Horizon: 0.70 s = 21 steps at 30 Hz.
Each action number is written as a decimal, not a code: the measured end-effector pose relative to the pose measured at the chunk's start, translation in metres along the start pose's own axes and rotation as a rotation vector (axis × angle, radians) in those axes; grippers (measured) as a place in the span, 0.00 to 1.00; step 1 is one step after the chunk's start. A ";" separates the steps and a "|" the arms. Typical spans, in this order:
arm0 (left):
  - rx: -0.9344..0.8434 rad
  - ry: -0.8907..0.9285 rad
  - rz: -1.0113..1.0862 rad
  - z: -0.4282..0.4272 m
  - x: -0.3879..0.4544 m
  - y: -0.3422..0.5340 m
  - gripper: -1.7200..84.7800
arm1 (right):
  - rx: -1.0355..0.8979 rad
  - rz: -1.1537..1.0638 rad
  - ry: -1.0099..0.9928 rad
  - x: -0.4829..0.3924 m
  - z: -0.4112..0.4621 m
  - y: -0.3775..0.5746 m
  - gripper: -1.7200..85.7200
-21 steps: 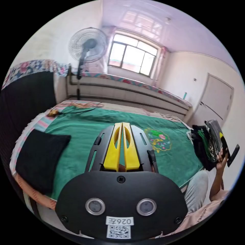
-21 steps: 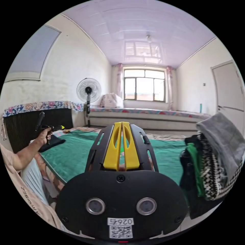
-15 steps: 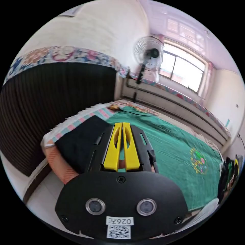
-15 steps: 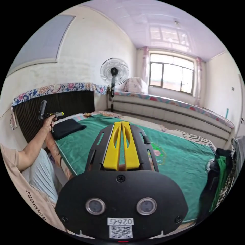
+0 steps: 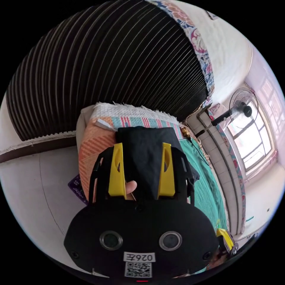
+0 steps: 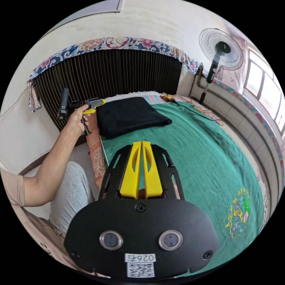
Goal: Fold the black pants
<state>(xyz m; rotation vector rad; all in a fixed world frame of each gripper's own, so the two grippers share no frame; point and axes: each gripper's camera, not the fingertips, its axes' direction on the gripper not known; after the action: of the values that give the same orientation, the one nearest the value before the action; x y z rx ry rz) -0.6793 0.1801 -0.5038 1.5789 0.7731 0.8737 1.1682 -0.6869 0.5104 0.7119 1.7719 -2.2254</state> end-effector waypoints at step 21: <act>0.013 0.106 -0.087 0.069 -0.166 0.015 0.15 | -0.231 0.574 -0.633 -0.009 0.105 0.493 0.11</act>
<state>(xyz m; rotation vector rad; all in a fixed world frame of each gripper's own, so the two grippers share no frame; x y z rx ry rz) -0.7044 0.0023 -0.5178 1.5086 0.9172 0.8957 1.3720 -0.9150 0.1093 0.3424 1.2696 -1.5849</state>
